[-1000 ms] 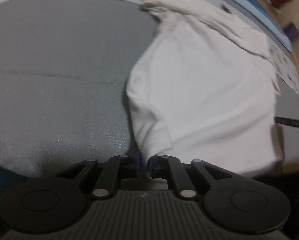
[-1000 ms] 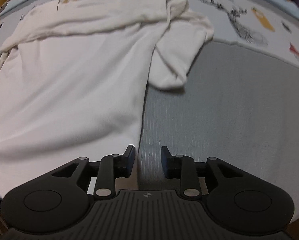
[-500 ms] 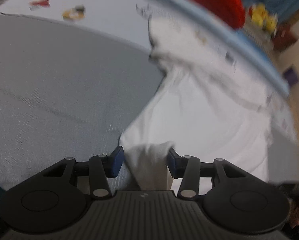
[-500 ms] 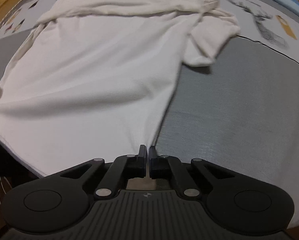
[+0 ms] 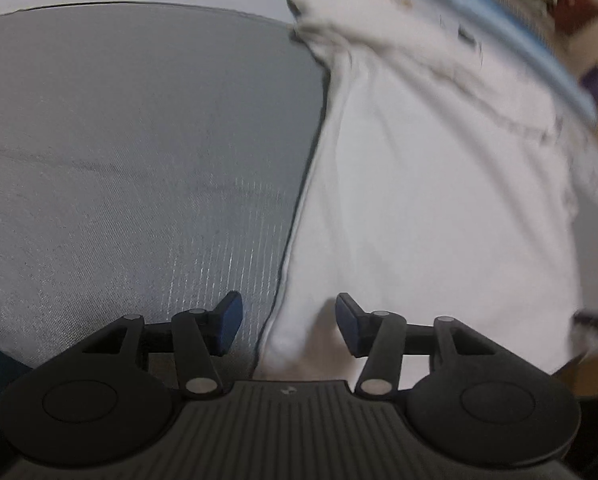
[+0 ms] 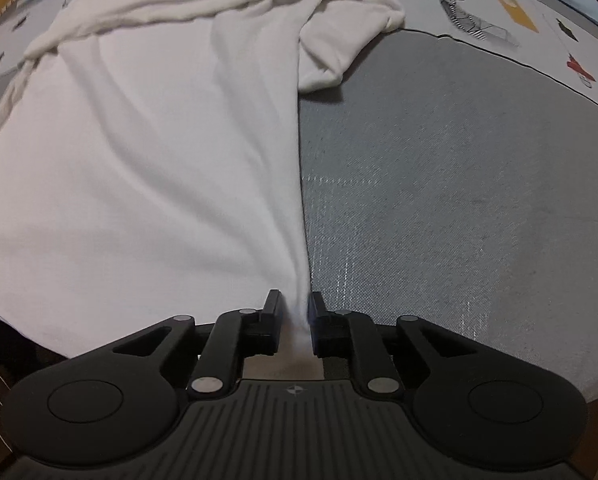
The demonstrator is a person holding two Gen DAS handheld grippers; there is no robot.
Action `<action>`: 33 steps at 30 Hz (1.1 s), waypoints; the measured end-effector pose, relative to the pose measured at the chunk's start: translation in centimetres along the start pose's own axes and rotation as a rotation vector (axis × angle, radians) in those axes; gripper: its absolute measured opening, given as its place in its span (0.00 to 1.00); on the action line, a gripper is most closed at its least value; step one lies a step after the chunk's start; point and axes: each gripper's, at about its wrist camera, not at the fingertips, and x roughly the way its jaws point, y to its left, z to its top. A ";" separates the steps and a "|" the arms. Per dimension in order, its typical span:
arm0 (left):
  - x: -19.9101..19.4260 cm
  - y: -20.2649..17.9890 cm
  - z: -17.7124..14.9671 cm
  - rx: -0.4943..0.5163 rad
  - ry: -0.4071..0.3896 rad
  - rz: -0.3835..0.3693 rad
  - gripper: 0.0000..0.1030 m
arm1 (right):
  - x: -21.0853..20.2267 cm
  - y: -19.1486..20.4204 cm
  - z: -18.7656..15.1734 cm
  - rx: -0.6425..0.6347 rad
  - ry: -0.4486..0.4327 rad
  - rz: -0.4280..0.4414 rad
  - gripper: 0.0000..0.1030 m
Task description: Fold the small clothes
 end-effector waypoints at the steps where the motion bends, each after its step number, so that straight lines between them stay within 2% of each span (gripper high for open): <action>1: 0.1 -0.1 -0.4 0.027 -0.006 0.022 0.21 | 0.1 0.3 0.0 -0.010 0.002 -0.006 0.14; 2: 0.0 -0.3 -0.5 0.057 -0.003 0.020 0.02 | 0.0 0.4 0.0 -0.017 0.002 -0.007 0.11; 3: -0.3 -0.1 -0.7 0.056 0.004 -0.002 0.04 | -0.1 0.5 0.0 -0.020 -0.004 0.003 0.01; 4: -0.7 0.1 -0.8 0.054 -0.003 0.000 0.04 | -0.4 0.6 0.0 -0.025 -0.013 0.024 0.01; 7: -1.9 0.7 -1.3 0.066 -0.030 0.094 0.03 | -0.7 0.4 -0.2 -0.030 -0.007 0.075 0.01; 9: -1.4 0.7 -1.8 0.059 0.008 0.085 0.03 | -0.2 0.2 -0.5 -0.040 0.018 0.018 0.00; 11: -0.7 -0.2 -2.2 0.111 0.054 0.083 0.04 | -0.3 0.2 -0.6 -0.047 0.018 0.009 0.00; 13: -0.4 -0.9 -1.9 0.134 0.053 0.096 0.08 | -0.4 -0.1 -0.4 -0.027 0.021 -0.002 0.01; 16: -1.8 -1.7 -0.8 0.134 -0.070 0.132 0.16 | -1.0 -0.2 0.1 -0.011 -0.016 -0.006 0.02; 17: -2.3 -2.0 -0.4 0.135 -0.110 0.120 0.18 | -1.4 0.0 0.2 -0.020 -0.047 -0.009 0.07; 19: -2.6 -3.0 0.6 0.132 -0.153 0.024 0.18 | -1.7 0.2 0.7 -0.032 -0.079 0.008 0.13; 20: -2.2 -3.3 1.0 0.132 -0.146 -0.015 0.20 | -1.4 0.2 0.9 -0.033 -0.069 0.024 0.14; 21: -1.6 -3.5 1.0 0.128 -0.116 -0.048 0.27 | -0.8 0.3 0.9 -0.040 -0.031 0.030 0.14; 22: -0.4 -3.7 0.8 0.127 -0.048 -0.047 0.37 | -0.2 0.4 0.9 -0.053 0.012 0.020 0.14; 23: 1.5 -4.0 0.5 0.135 0.053 -0.008 0.38 | 0.5 0.5 0.9 -0.066 0.048 -0.004 0.14; 24: 2.1 -4.3 0.2 0.163 0.065 0.021 0.39 | 0.5 0.5 1.2 -0.064 0.045 -0.012 0.14; 26: 1.4 -5.8 0.7 0.225 0.001 0.064 0.40 | -0.5 0.3 2.2 -0.034 -0.027 -0.003 0.14; 28: 0.3 -6.8 1.5 0.241 -0.093 0.072 0.40 | -1.7 -0.1 3.4 0.010 -0.126 -0.001 0.14; 31: -1.4 -8.1 2.9 0.217 -0.240 0.044 0.40 | -3.2 -1.2 5.2 0.117 -0.255 0.008 0.14; 33: -1.7 -10.3 4.6 0.215 -0.325 0.017 0.39 | -4.1 -2.0 6.6 0.203 -0.333 0.053 0.14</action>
